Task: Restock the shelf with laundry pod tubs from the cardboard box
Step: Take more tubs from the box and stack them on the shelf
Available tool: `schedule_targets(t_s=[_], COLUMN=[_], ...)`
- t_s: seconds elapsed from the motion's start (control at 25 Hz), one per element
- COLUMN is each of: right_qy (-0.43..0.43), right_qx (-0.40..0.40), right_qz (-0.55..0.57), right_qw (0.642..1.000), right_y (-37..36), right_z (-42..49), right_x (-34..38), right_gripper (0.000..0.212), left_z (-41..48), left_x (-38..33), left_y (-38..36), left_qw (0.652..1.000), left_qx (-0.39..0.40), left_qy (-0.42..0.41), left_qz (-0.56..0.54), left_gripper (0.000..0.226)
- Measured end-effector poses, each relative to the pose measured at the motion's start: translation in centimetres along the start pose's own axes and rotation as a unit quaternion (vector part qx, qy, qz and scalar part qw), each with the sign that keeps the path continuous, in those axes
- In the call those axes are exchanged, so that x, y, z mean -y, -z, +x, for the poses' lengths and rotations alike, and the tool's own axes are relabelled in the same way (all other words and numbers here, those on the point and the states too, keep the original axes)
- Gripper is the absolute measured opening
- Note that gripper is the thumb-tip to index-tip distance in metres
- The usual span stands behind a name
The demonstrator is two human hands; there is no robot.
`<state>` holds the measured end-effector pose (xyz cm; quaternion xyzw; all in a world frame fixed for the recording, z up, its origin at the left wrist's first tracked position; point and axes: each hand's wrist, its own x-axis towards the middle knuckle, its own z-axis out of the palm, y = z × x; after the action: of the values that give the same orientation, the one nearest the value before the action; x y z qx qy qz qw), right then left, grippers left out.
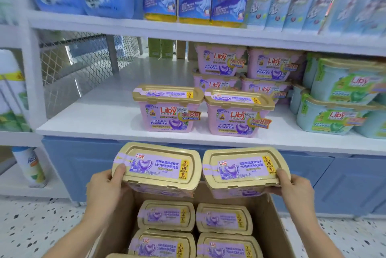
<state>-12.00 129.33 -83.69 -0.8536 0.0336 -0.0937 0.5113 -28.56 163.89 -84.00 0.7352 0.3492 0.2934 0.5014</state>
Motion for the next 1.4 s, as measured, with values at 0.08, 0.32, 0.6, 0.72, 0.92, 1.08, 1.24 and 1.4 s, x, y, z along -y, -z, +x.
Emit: schedule_targets(t_s=[0.08,0.32,0.6,0.72,0.92,1.08,1.24,1.4], right_qy=[0.018,0.052,0.051,0.026,-0.015,-0.042,-0.031,0.008], right_qx=[0.003,0.016,0.0,-0.019,-0.019,-0.008,-0.002,-0.019], right_qz=[0.012,0.058,0.098,0.107,0.122,0.128,0.104,0.03], right_qw=[1.0,0.997,0.994,0.994,0.992,0.991,0.994,0.999], right_y=[1.0,4.3,5.5,4.4,3.4,3.3,2.9,2.3], right_z=[0.8,2.9,7.2,9.2,11.6,12.4,13.2,13.4], right_x=[2.8,12.8,21.0,22.3,22.9,22.6,21.9,21.1], right_gripper=[0.049,0.046,0.04,0.049,0.043,0.036,0.052,0.061], left_z=[0.4,3.2,7.9,9.1,11.3,12.3,13.1,12.7], left_x=[-3.0,-11.7,-18.9,-21.0,-22.6,-22.6,-22.0,-21.4], left_y=[1.5,5.0,4.1,2.4,0.2,-1.0,-1.7,-2.1], left_qw=[1.0,0.996,0.993,0.991,0.989,0.99,0.995,0.995], left_qx=[-0.001,-0.043,-0.071,-0.085,-0.096,-0.108,-0.093,-0.084], left_qy=[-0.014,-0.073,-0.074,-0.036,0.003,0.0,-0.01,-0.051], left_qz=[-0.022,-0.016,-0.067,-0.093,-0.116,-0.086,-0.044,-0.007], left_gripper=[0.049,0.046,0.042,0.036,0.033,0.036,0.044,0.054])
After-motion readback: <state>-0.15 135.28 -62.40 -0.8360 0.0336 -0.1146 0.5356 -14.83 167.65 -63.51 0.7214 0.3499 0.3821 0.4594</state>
